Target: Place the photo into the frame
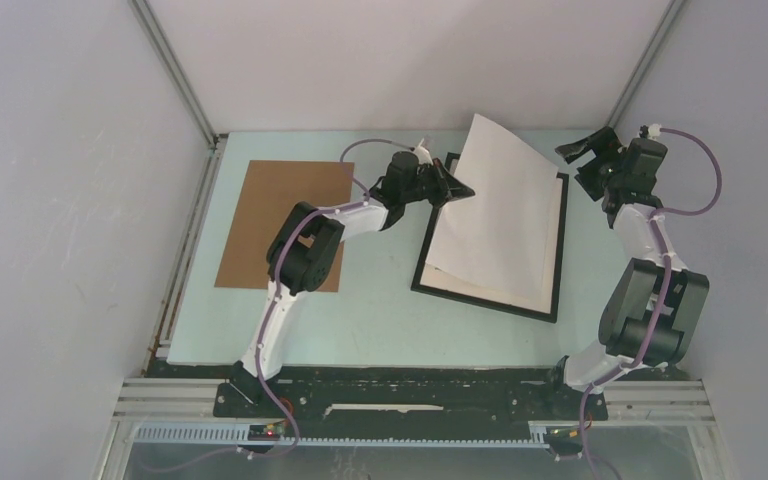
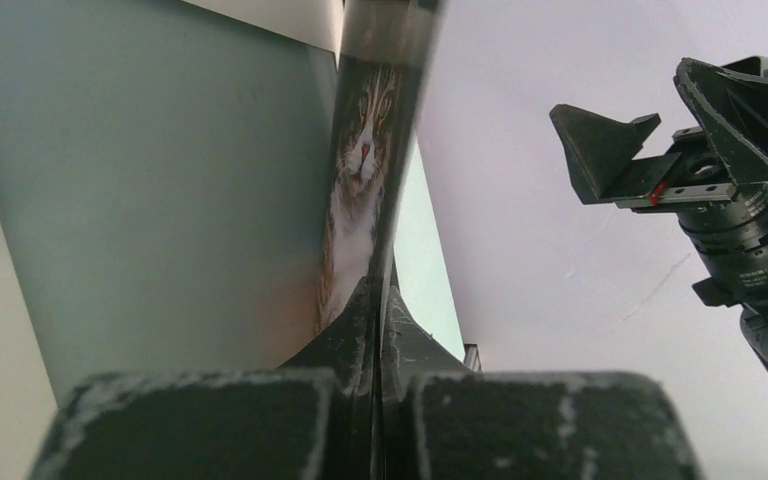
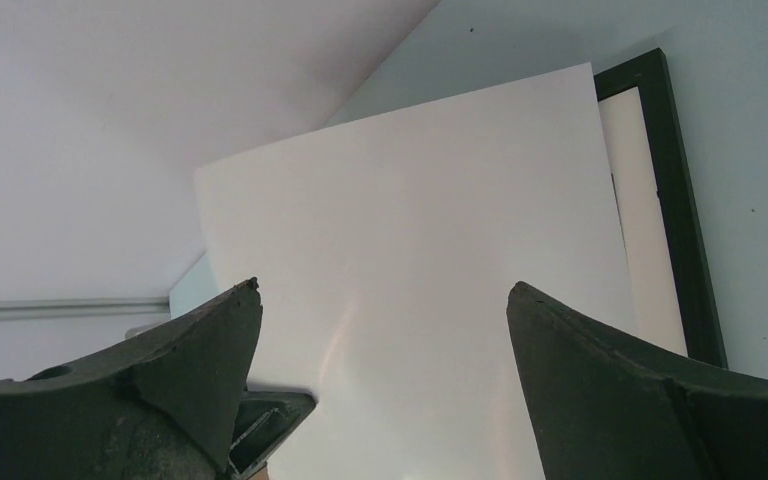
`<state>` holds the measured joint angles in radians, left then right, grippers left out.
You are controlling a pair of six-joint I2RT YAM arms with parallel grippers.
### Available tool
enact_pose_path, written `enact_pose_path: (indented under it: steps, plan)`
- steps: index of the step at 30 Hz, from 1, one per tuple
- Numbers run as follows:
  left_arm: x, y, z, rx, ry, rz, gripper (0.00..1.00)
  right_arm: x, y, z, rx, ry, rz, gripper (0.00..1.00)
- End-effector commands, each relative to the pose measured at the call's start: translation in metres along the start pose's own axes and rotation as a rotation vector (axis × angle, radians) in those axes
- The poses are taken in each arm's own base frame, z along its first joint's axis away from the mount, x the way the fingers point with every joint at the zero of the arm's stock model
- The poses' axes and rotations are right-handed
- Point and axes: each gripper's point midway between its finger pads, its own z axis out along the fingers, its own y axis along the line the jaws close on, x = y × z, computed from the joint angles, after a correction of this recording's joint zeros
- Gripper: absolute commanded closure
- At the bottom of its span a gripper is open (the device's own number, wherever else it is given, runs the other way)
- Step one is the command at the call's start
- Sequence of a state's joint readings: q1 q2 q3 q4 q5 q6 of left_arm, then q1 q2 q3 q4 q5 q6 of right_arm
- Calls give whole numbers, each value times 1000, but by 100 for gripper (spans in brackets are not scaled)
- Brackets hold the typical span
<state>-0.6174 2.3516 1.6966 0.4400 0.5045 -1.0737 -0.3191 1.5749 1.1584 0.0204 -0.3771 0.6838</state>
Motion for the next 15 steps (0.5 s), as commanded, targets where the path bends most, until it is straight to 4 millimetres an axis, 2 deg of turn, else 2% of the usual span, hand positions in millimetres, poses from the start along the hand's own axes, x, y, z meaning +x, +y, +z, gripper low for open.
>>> enact_pose_path:
  steps: [1,7,15]
  plan:
    - [9,-28,-6,72,19,-29,100,-5,3,3,-24,-17,-5,0]
    - [6,-31,-20,30,0,-140,100,-5,4,2,-22,-18,-6,0]
    - [1,-49,-21,95,3,-184,100,-5,3,3,-20,-20,-4,0]
